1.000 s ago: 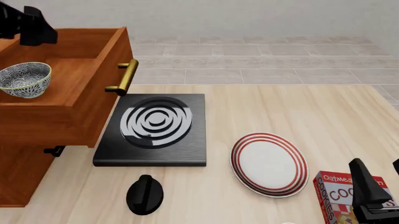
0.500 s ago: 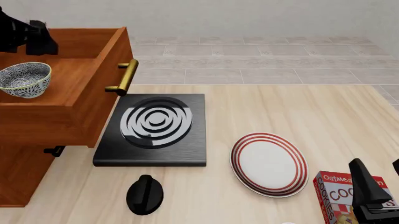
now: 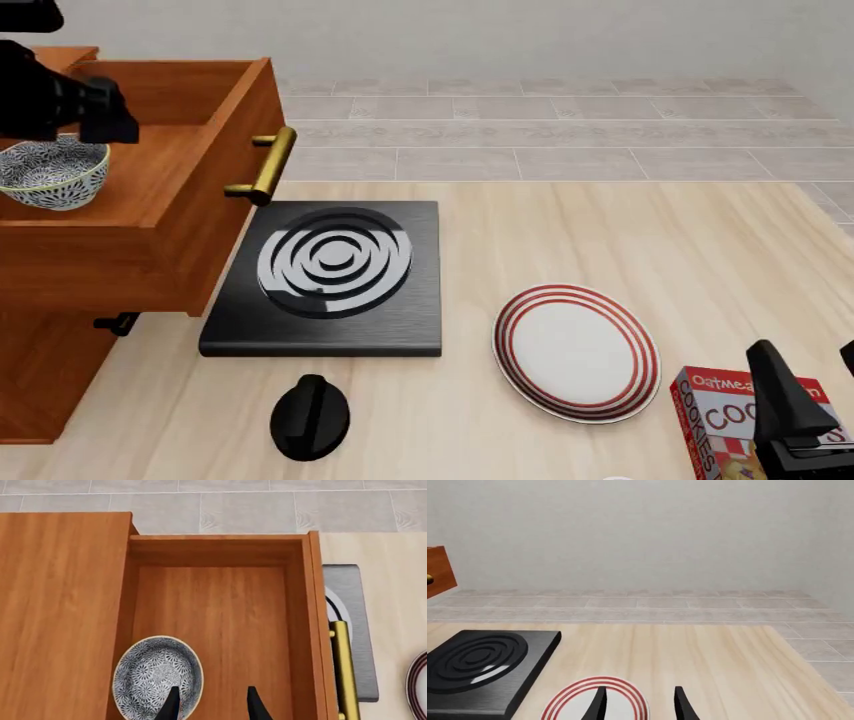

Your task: Pick the akita bowl in the top layer of the wooden cabinet and place it on the plate.

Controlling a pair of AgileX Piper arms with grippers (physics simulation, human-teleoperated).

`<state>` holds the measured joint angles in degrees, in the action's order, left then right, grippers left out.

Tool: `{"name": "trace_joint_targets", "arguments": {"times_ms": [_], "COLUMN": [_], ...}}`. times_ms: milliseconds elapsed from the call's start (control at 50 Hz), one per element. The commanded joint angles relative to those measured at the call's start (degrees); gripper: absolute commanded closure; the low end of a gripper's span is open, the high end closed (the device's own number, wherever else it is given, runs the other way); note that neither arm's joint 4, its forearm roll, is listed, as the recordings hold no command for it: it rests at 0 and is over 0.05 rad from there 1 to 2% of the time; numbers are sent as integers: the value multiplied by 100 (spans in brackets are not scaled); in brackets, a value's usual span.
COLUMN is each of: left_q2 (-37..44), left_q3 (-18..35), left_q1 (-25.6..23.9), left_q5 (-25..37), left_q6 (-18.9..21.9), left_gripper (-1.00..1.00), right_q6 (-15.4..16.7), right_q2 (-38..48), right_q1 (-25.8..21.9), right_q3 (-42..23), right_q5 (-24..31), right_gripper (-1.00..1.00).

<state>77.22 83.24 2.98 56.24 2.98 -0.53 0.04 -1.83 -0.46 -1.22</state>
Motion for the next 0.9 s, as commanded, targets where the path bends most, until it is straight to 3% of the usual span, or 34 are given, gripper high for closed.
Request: {"name": "trace_joint_targets", "arguments": {"times_ms": [20, 900], "left_q2": [72, 128], "left_q3": [-109, -642], "left_q1": [3, 117], "left_q5": [-94, -518], "left_q6": [-39, -76], "left_gripper": [-100, -100], "right_q6": [2, 8], "right_q2": [-1, -3], "right_q1": [3, 15], "right_q3": [-2, 5], "right_q5": [7, 18], "right_gripper": [-100, -100]}}
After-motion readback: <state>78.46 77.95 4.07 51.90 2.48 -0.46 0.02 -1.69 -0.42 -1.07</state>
